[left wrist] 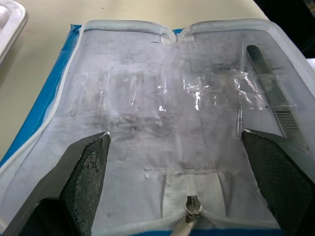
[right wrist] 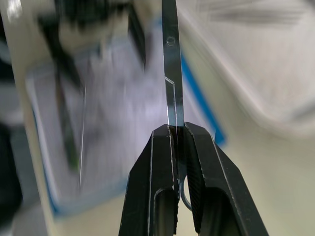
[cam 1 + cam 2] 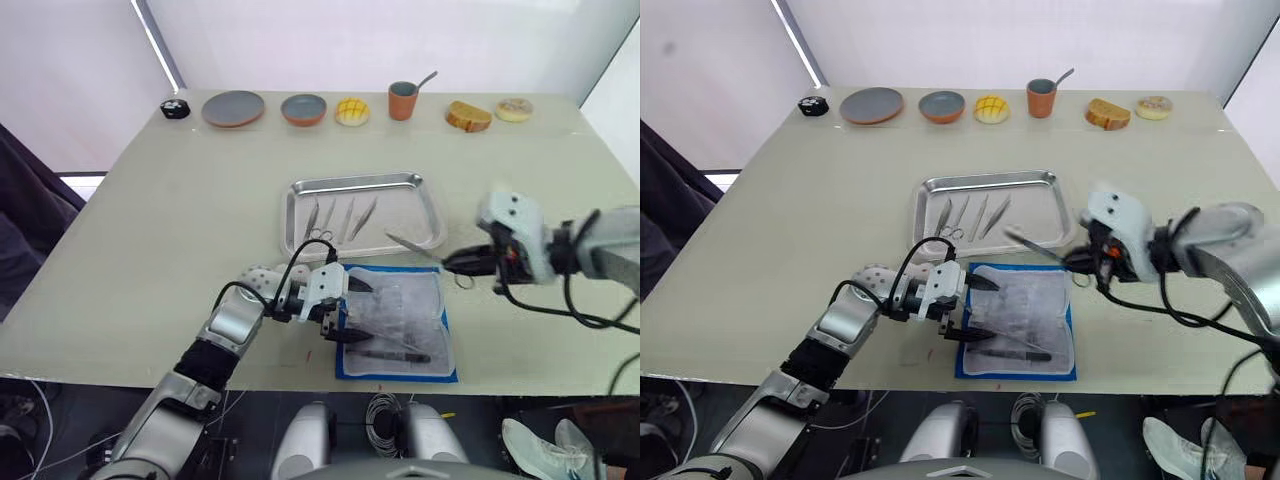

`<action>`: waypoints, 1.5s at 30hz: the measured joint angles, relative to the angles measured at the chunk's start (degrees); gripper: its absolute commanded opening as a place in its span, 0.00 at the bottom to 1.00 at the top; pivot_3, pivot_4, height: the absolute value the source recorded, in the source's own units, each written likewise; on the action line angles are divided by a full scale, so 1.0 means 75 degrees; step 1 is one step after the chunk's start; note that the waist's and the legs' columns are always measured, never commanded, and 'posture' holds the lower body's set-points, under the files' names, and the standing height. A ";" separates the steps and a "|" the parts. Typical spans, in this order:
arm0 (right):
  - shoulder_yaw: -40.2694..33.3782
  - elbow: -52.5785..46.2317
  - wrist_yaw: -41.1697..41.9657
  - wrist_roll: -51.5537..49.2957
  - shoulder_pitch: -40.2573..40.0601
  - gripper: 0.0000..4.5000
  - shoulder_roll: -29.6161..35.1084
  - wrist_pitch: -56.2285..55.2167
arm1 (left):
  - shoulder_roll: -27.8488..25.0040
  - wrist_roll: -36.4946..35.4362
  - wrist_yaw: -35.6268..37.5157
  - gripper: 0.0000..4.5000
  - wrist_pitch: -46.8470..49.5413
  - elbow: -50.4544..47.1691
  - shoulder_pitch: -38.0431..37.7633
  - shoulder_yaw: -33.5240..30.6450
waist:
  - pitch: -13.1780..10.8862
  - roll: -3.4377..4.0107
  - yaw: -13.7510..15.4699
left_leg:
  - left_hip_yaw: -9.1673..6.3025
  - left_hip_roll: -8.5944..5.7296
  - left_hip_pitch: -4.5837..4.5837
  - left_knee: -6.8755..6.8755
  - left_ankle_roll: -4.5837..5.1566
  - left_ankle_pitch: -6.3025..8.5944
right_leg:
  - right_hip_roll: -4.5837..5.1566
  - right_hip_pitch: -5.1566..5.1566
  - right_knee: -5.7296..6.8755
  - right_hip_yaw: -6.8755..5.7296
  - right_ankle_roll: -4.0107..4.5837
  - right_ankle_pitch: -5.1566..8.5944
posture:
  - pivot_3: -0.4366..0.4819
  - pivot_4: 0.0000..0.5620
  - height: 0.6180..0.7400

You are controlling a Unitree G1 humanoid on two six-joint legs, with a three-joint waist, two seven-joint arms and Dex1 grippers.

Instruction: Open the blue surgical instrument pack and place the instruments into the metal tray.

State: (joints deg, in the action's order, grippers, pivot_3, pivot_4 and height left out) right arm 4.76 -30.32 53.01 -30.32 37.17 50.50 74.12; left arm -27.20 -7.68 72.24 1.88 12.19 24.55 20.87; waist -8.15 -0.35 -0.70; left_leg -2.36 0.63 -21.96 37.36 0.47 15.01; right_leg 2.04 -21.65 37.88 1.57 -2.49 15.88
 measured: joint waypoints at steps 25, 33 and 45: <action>-0.0814 0.5318 -0.6122 0.2455 0.2149 0.03 -0.6136 -0.0163 | 0.0028 -0.0007 -0.0217 1.00 0.0048 -0.0048 -0.0053 -0.0021 | 0.0003 0.0009 -0.0032 | 0.0007 -0.0021 0.0002 -0.0003 0.0001 -0.0001 | 0.0001 -0.0009 0.0016 0.0005 0.0000 -0.0002 | 0.48 0.27 1.00; -0.0921 0.6321 -0.6310 0.2644 0.2165 0.03 -0.6197 -0.0653 | 0.0025 -0.0008 -0.0359 1.00 0.0104 -0.0192 -0.0184 -0.0065 | 0.0002 0.0013 -0.0063 | 0.0008 -0.0019 0.0002 -0.0005 0.0001 -0.0001 | 0.0000 -0.0010 0.0017 0.0007 0.0000 -0.0002 | 0.48 0.27 1.00; -0.0902 0.7409 -0.6122 0.2760 0.2440 0.03 -0.6259 -0.1311 | 0.0024 -0.0008 -0.0428 1.00 0.0185 -0.0268 -0.0226 -0.0081 | 0.0001 0.0015 -0.0077 | 0.0007 -0.0017 0.0003 -0.0006 0.0001 -0.0001 | 0.0000 -0.0009 0.0016 0.0007 0.0000 -0.0002 | 0.48 0.27 1.00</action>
State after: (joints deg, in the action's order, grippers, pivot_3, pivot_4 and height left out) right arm -2.00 25.25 7.09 -9.62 55.48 3.56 64.29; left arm -27.03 -7.74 69.04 3.27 10.18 22.85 20.26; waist -8.15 -0.24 -1.28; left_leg -2.30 0.51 -21.94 37.31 0.48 15.00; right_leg 2.04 -21.72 38.00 1.62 -2.49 15.86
